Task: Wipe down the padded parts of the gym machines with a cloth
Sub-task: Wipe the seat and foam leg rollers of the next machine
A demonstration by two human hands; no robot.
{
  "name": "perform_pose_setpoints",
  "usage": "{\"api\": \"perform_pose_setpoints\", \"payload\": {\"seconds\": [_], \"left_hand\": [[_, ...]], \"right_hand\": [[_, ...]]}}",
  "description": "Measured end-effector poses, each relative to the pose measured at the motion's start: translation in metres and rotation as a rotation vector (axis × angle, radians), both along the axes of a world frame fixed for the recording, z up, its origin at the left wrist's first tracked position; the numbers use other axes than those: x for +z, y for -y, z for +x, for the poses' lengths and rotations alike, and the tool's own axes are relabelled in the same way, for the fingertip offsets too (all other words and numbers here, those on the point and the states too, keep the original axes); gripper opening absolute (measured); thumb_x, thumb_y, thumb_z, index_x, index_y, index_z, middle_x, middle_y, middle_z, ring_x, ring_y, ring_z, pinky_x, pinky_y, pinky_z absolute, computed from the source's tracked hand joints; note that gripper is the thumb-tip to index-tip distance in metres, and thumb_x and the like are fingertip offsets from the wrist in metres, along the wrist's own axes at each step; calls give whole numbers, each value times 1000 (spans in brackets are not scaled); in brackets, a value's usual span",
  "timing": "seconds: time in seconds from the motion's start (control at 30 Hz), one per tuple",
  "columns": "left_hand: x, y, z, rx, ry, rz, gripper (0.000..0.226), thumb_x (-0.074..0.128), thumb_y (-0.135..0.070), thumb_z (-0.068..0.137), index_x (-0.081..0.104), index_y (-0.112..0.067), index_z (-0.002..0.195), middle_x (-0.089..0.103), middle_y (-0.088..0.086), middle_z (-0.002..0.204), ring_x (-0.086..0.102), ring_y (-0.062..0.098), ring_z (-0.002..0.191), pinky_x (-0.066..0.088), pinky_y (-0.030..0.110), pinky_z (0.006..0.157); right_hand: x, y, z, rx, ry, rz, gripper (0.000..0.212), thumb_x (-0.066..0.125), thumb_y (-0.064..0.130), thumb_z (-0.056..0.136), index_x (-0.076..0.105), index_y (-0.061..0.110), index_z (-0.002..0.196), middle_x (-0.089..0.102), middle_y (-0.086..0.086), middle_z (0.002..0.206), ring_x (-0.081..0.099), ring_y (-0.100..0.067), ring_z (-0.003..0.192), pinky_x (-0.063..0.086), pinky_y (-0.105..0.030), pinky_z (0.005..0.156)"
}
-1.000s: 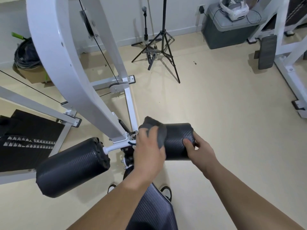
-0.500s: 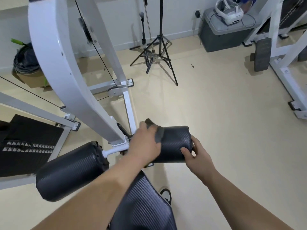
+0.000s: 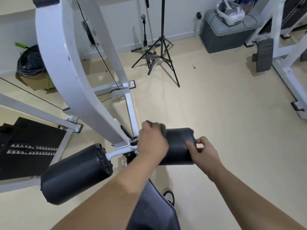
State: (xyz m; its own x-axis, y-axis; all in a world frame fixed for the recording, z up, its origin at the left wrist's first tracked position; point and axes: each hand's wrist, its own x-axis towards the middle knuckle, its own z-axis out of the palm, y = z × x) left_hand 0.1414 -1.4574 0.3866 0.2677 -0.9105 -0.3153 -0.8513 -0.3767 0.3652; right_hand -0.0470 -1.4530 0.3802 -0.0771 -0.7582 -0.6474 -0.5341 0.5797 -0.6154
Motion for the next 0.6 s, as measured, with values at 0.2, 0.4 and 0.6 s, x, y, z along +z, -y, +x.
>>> {"api": "perform_pose_setpoints", "payload": {"seconds": [0.2,0.4,0.6], "left_hand": [[1,14,-76,-560,29,58,56,61,-34,87,37,-24,136,37,10,125,46,30,111,48,38,87],[-13,4,38,-83,0,-4,45,52,-27,93,49,-19,138,44,17,124,58,44,99,53,46,81],[1,-35,21,-31,1,-9,50,58,-22,90,46,-20,139,39,15,127,52,38,107,52,44,85]], "right_hand": [[-10,-13,-12,82,135,0,49,59,9,91,54,48,121,68,11,114,61,-7,118,57,-32,86],[-10,-12,-12,42,155,24,50,63,27,100,43,48,141,62,7,131,55,-14,125,48,-40,105],[-15,-19,-9,14,151,13,50,63,22,100,43,45,140,60,6,134,54,-18,126,47,-44,109]]}}
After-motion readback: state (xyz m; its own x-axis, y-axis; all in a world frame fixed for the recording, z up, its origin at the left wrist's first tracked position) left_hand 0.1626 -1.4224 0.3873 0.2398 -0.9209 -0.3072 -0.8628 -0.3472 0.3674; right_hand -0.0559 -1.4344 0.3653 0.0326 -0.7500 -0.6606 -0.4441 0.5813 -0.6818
